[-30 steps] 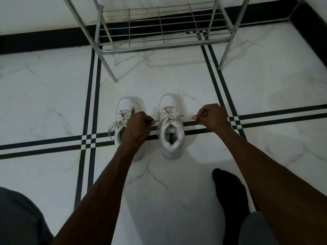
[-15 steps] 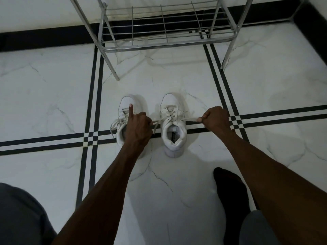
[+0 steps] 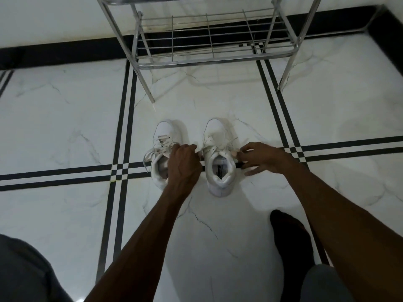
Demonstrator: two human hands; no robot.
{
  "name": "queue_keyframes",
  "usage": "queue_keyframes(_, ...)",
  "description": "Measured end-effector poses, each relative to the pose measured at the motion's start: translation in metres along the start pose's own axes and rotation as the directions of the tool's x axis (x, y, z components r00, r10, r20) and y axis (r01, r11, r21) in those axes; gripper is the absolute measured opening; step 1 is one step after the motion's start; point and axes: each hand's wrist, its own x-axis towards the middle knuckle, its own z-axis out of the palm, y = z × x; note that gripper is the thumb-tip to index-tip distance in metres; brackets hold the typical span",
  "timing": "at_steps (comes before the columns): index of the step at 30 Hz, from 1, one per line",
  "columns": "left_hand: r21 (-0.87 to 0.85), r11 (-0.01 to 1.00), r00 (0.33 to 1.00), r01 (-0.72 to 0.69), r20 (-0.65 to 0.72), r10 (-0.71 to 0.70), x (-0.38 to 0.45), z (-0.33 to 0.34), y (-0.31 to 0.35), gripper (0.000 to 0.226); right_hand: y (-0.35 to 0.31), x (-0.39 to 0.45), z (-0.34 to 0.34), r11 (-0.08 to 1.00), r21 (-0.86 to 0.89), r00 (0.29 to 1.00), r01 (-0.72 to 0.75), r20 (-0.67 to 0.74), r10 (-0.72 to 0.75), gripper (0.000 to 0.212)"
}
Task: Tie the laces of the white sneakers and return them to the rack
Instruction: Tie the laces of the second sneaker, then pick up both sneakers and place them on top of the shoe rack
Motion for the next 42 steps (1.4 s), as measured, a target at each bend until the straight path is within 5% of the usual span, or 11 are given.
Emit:
queue_keyframes(3,-0.376,0.92,0.991,0.111,0.109,-0.075,-0.005,-0.001,0.015,0.028,-0.004,0.001,0.012,0.994,-0.104,0.986,0.019,0.17,-0.001,0.069)
queue_keyframes(8,-0.552,0.783,0.949,0.287,0.274,-0.154,0.0,-0.004,0.01,0.043,-0.01,0.012,0.038,0.985,-0.135,0.993,0.109,-0.023,-0.113,0.056)
queue_keyframes(15,-0.514,0.853,0.985,0.091,-0.078,-0.153,0.006,-0.026,-0.02,0.037,-0.023,0.018,0.065,0.962,-0.228,0.983,0.152,-0.067,-0.172,0.055)
queue_keyframes(18,-0.416,0.89,0.944,0.184,-0.178,-0.278,-0.001,-0.037,-0.055,0.048,-0.03,0.014,0.074,0.957,-0.255,0.99,0.139,0.005,-0.142,0.066)
queue_keyframes(20,-0.409,0.836,0.893,0.364,-0.1,-0.438,-0.01,-0.043,-0.08,0.065,-0.033,0.014,0.079,0.966,-0.232,0.994,0.113,0.03,-0.109,0.06)
queue_keyframes(23,-0.526,0.632,0.815,0.569,0.258,-0.519,-0.022,-0.047,-0.099,0.105,-0.035,0.014,0.083,0.974,-0.202,0.995,0.101,0.029,-0.097,0.052)
queue_keyframes(26,-0.59,0.492,0.768,0.64,0.469,-0.437,-0.03,-0.041,-0.095,0.08,-0.037,0.013,0.086,0.971,-0.214,0.994,0.104,0.007,-0.105,0.051)
queue_keyframes(31,-0.614,0.479,0.776,0.628,0.444,-0.448,-0.028,-0.03,-0.088,0.091,-0.034,0.011,0.088,0.967,-0.207,0.988,0.147,-0.022,-0.154,0.052)
queue_keyframes(37,-0.58,0.589,0.82,0.563,0.304,-0.485,-0.025,-0.022,-0.081,0.055,-0.032,0.003,0.089,0.964,-0.205,0.979,0.17,-0.072,-0.188,0.042)
queue_keyframes(42,-0.604,0.61,0.85,0.513,0.258,-0.459,-0.023,-0.025,-0.067,0.051,-0.024,-0.006,0.076,0.954,-0.2,0.957,0.223,-0.14,-0.253,0.032)
